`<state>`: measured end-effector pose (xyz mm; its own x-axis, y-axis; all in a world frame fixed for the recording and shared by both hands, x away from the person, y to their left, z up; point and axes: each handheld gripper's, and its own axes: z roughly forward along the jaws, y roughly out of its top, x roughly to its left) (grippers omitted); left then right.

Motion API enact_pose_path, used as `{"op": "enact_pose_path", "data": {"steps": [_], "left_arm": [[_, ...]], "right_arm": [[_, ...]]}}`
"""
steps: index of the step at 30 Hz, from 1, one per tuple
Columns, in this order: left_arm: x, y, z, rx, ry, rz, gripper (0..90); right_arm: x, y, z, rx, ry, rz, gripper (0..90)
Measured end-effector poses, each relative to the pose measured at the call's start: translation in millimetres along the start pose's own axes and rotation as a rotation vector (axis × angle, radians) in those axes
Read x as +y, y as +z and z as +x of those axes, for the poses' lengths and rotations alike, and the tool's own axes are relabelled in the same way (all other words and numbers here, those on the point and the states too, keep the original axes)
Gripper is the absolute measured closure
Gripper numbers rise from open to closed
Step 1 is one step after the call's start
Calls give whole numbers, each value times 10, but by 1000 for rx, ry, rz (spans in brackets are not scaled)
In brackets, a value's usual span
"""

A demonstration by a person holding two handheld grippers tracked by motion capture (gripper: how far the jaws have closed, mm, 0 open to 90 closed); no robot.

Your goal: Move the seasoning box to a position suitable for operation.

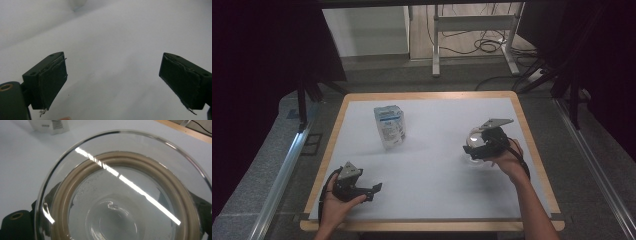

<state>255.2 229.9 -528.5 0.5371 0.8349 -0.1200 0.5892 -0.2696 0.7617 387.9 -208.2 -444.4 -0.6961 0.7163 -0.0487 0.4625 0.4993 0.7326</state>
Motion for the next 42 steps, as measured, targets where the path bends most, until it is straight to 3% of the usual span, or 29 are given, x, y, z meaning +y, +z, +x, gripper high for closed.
{"op": "enact_pose_path", "data": {"steps": [9,12,18,24,26,31,35,37,42], "left_arm": [[-14,0,0,1,0,4,79],[-16,8,4,4,-1,10,79],[-22,31,-19,-1,3,18,79],[-27,29,-25,-2,5,19,79],[-27,27,-28,-2,5,18,79],[-31,14,-23,-3,4,15,79],[-31,3,-17,-1,0,11,79],[-33,-6,-19,0,0,9,79],[-37,-18,-12,2,-2,4,80]], "right_arm": [[-287,-82,153,44,-21,20,112],[-366,-99,228,82,-42,28,112],[-433,-16,285,129,-80,79,111],[-438,-2,282,140,-93,80,102],[-433,-49,282,119,-79,45,57],[-406,-179,285,101,-61,-14,55],[-381,-357,288,114,-17,-115,66],[-369,-452,284,109,6,-158,106],[-432,-675,265,7,105,-209,341]]}}
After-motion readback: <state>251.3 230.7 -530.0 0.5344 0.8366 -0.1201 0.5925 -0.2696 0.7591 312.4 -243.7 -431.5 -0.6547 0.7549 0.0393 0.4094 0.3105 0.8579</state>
